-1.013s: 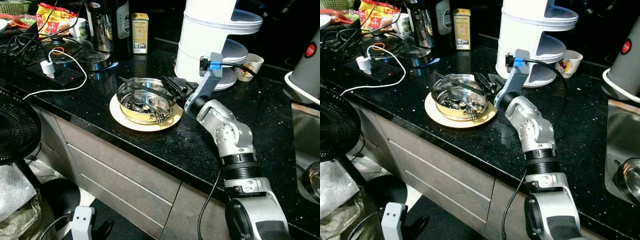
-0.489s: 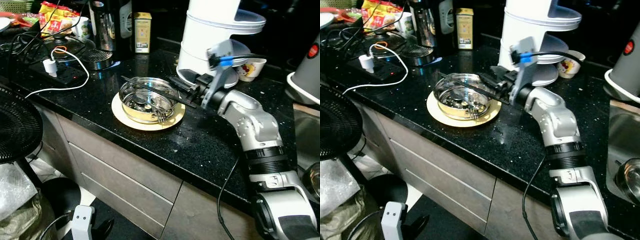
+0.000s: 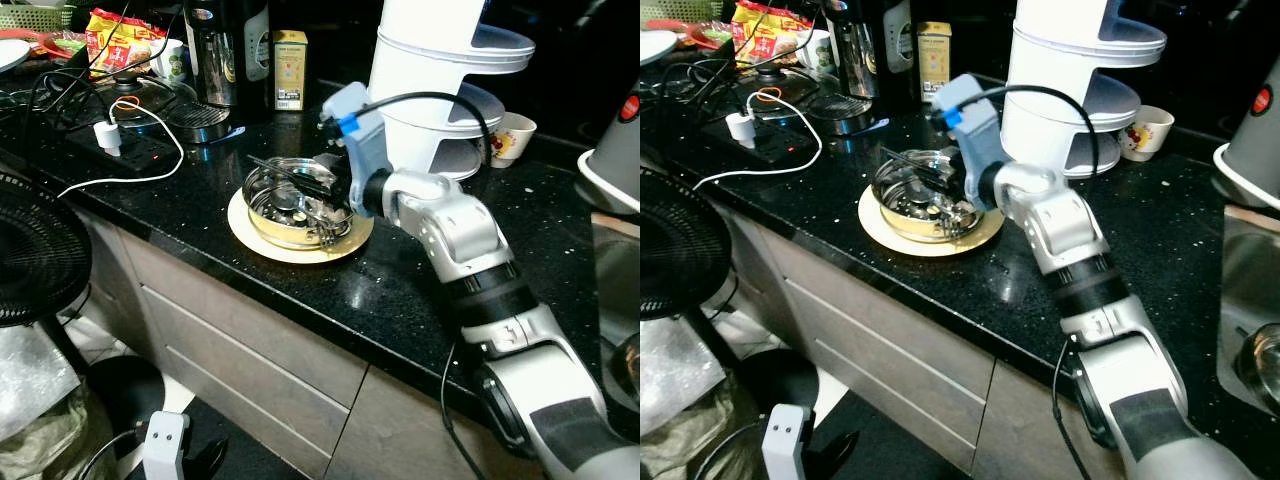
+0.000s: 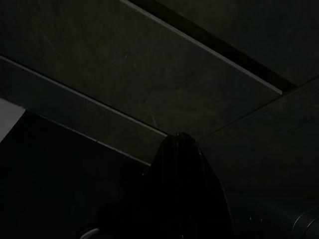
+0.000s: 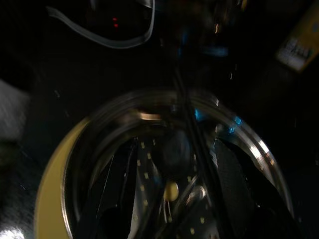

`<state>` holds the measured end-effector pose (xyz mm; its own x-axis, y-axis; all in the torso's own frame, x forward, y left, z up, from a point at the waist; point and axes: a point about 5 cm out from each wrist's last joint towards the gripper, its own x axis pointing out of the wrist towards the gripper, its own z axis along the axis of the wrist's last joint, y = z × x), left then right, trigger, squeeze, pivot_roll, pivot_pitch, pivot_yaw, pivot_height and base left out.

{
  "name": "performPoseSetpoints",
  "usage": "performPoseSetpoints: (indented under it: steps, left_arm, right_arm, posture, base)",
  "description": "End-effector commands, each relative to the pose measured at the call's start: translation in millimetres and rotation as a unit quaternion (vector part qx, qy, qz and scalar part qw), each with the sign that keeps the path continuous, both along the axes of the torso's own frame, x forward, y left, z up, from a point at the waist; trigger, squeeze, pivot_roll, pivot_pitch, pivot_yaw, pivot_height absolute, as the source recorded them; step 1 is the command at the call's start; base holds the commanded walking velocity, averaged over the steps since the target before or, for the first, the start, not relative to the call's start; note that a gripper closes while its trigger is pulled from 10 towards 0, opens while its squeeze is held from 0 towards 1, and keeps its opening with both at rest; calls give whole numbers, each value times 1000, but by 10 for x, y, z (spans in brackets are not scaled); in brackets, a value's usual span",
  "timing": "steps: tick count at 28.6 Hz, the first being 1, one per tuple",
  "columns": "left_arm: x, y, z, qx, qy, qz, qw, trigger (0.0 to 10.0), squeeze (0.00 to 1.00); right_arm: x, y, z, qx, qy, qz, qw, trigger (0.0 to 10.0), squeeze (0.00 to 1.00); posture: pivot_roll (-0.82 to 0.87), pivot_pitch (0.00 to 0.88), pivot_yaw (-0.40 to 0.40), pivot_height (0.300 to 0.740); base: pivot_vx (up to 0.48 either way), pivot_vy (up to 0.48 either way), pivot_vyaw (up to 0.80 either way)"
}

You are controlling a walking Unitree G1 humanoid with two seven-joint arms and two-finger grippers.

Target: Kitchen organization

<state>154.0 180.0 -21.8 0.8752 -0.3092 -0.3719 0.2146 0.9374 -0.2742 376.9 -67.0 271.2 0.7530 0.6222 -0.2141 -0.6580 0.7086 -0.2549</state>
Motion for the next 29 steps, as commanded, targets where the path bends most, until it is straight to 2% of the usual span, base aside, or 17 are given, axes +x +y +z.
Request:
performPoseSetpoints:
  steps: [1, 11, 13, 16, 22, 23, 24, 25, 29]
  left_arm:
    - [-6, 2, -3, 2, 4, 0, 1000, 10000, 0]
    - [-7, 4, -41, 3, 7, 1, 1000, 10000, 0]
    - [-9, 4, -45, 3, 7, 2, 1000, 10000, 0]
    - [-11, 3, -53, 3, 8, 2, 1000, 10000, 0]
    - [-8, -3, -61, 2, 8, 2, 1000, 10000, 0]
    - [-8, -5, -62, 2, 7, 2, 1000, 10000, 0]
    - [-8, -7, -63, 2, 7, 2, 1000, 10000, 0]
    - [-9, -8, -63, 2, 7, 3, 1000, 10000, 0]
    - [-11, -10, -65, 2, 7, 2, 1000, 10000, 0]
  right_arm:
    - [35, -20, -54, -29, 16, -20, 999, 10000, 0]
    - [147, -57, -27, -115, 13, -75, 990, 10000, 0]
    - [149, -51, -33, -125, 13, -76, 989, 10000, 0]
    - [92, 10, -125, -177, 22, -39, 983, 10000, 0]
    - [85, 36, -183, -192, 47, -40, 980, 10000, 0]
    - [95, 31, -180, -189, 50, -46, 980, 5333, 0]
    - [102, 26, -178, -186, 51, -49, 980, 5333, 0]
    - [106, 19, -174, -187, 50, -51, 980, 0, 0]
    - [116, 6, -156, -186, 48, -55, 980, 0, 0]
  posture:
    - [113, 0, -65, 740]
    - [112, 0, -75, 740]
    - [112, 0, -76, 740]
    - [111, 0, -76, 740]
    - [111, 0, -82, 740]
    - [112, 0, -82, 740]
    - [113, 0, -83, 740]
    - [113, 0, -83, 740]
    - [112, 0, -84, 740]
  base:
    - [0, 0, 0]
    - [0, 0, 0]
    - [0, 0, 0]
    - [0, 0, 0]
    - [0, 0, 0]
    - [0, 0, 0]
    - [0, 0, 0]
    - [0, 0, 0]
    - [0, 0, 0]
